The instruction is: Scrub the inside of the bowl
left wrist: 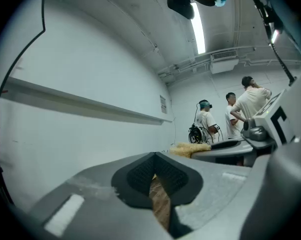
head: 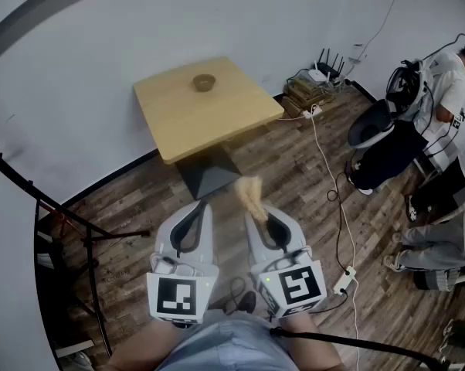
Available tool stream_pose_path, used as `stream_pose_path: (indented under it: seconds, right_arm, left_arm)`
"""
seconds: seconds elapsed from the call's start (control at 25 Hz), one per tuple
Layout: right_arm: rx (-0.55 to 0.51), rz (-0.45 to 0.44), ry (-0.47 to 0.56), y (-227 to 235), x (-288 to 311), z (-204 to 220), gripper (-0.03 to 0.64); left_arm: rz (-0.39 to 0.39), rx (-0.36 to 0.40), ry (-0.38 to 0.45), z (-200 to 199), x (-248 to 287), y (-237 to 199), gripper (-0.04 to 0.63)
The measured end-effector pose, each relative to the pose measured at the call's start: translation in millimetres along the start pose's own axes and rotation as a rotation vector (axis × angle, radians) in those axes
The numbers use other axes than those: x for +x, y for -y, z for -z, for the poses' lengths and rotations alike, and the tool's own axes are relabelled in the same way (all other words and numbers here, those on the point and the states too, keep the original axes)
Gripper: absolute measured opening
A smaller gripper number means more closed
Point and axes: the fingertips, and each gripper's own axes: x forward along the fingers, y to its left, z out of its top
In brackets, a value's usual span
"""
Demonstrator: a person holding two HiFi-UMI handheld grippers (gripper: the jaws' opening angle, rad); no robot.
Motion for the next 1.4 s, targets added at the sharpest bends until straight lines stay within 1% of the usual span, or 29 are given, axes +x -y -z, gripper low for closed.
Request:
stream_pose_path:
  seconds: [0.2,0.44,0.68,0.88,1.08,1.16,1.28,1.4]
  right_arm:
    - [0.014,0.003,0.008,14.7,-7.4,0.2,0.058]
    - [0.033,0.016,0.02,40.7,-24.8,5.1,0.058]
    - [0.114,0.008,0.062,75.4,-48.5,9.1,0.061]
    - [0.149,0.032,0.058,109.4,-65.0,21.6,0.063]
    - [0.177,0.063,0.05,133.4,-64.2,32.0,0.063]
    - [0.183,0.078,0.038,143.8,-57.1,38.4,0.063]
    - [0.191,0.095,0.013,156.8,-38.0,48.4,0.063]
    - [0.185,0.091,-0.009,166.9,-5.2,52.1,0.063]
  left_arm:
    - [0.003,0.005,0.0,0.5,8.4,14.8,0.02]
    - [0.021,0.033,-0.006,0.7,19.6,45.5,0.02]
    - [0.041,0.056,-0.032,4.8,34.4,85.9,0.02]
    - [0.06,0.055,-0.069,16.1,47.0,119.6,0.02]
    - [0.071,0.067,-0.096,24.2,66.6,124.0,0.02]
    - [0.079,0.061,-0.103,29.7,78.6,122.5,0.02]
    - [0.087,0.037,-0.116,39.8,101.4,111.9,0.02]
    - [0.095,0.013,-0.111,43.1,134.1,93.8,0.02]
